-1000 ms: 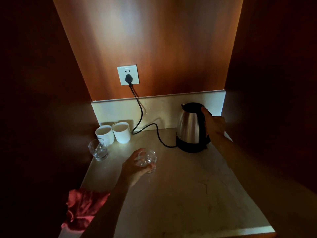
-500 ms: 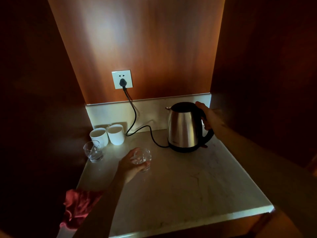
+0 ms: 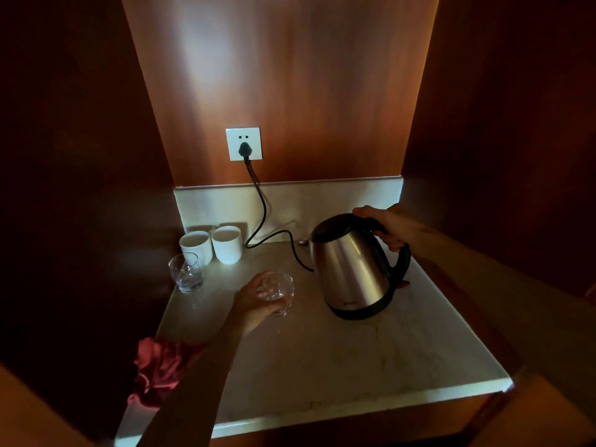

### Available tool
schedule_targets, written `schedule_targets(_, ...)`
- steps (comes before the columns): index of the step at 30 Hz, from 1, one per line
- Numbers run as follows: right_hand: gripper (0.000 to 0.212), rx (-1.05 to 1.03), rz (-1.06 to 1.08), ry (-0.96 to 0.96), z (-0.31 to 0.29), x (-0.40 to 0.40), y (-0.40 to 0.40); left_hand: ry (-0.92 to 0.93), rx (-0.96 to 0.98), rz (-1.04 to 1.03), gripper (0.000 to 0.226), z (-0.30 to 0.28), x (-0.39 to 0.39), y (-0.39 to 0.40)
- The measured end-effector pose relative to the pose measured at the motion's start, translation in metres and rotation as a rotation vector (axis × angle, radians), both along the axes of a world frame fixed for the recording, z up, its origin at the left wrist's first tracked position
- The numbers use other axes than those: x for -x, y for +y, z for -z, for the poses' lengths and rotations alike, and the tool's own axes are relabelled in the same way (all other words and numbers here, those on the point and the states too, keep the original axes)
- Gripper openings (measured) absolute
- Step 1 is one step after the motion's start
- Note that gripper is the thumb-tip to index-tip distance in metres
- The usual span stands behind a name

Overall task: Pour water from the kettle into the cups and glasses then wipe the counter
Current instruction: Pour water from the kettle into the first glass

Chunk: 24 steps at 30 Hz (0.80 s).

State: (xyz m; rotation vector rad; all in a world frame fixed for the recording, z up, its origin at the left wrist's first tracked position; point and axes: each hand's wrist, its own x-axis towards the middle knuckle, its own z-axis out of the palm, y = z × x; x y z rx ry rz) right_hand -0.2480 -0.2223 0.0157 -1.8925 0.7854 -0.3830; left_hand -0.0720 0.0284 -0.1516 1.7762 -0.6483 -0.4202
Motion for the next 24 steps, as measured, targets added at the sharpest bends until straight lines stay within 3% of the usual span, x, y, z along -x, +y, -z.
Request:
schedule_targets(11,0.060,0.174,-0.096,0.233,-0.006,-0.017,0.027,-0.026,-0.032,0.007,0.066,0.001,-0.002,0.002)
schedule_targets(16,0.060,0.229,-0.121,0.273,-0.004,-0.021,0.031,-0.009,-0.032,0.020,0.076,0.007,-0.007,0.003)
schedule_targets(24,0.060,0.254,-0.163,0.307,-0.002,-0.026,0.033,-0.020,-0.047,0.029,0.074,0.008,-0.009,0.003)
